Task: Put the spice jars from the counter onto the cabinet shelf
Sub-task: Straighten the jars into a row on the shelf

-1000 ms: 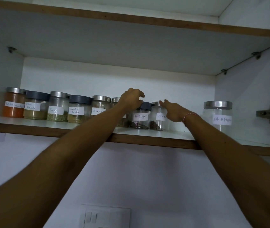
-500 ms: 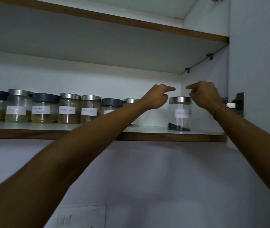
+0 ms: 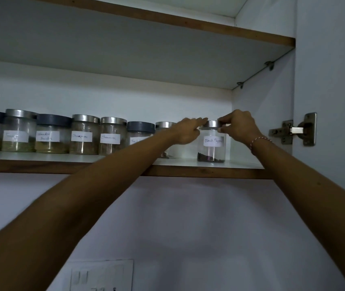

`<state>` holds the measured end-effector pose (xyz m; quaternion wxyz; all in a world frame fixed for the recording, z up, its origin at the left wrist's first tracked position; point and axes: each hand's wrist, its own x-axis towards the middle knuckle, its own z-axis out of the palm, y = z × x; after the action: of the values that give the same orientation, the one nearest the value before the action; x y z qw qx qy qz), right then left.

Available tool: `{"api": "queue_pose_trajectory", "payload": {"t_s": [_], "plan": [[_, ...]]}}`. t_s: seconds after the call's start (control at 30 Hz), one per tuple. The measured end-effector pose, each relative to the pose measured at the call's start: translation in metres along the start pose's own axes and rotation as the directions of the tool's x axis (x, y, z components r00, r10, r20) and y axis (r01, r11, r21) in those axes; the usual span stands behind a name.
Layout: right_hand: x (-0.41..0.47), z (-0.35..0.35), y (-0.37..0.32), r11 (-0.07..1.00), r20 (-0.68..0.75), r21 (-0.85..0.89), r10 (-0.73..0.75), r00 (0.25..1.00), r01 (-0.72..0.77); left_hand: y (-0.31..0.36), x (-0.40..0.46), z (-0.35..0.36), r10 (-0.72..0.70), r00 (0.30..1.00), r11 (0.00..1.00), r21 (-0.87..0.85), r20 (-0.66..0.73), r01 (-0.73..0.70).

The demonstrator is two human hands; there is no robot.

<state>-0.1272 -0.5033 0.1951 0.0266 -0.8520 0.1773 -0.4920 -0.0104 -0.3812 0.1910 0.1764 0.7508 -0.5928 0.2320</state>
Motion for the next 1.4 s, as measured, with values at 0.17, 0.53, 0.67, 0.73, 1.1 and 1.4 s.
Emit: {"api": "queue_pose_trajectory", "payload": {"t_s": [0.17,0.53,0.67,0.73,1.1,1.4], "plan": [[0.009,0.021,-0.009,0.999,0.006,-0.037,-0.027,1.000,0.027,-0.023,-0.017,-0.003,-0.070,0.988,0.942,0.335,0.136,0.021],[0.029,0.054,-0.020,0.957,0.229,-0.248,-0.093,0.969,0.151,-0.007,-0.144,-0.007,0.137,0.985,0.905,0.419,-0.107,-0.080],[0.037,0.059,-0.025,0.931,0.326,-0.313,-0.080,0.942,0.187,-0.003,-0.154,0.007,0.153,0.962,0.848,0.529,-0.225,-0.010],[0.039,0.060,-0.027,0.929,0.356,-0.322,-0.062,0.932,0.185,-0.003,-0.152,0.008,0.166,0.955,0.858,0.513,-0.247,-0.017],[0.032,0.064,-0.026,0.935,0.445,-0.323,0.012,0.895,0.147,-0.002,-0.151,0.006,0.176,0.953,0.849,0.528,-0.246,-0.020],[-0.022,0.020,-0.046,0.962,0.240,-0.175,-0.166,0.956,0.211,-0.003,-0.152,0.006,0.178,0.961,0.835,0.549,-0.210,-0.035]]}}
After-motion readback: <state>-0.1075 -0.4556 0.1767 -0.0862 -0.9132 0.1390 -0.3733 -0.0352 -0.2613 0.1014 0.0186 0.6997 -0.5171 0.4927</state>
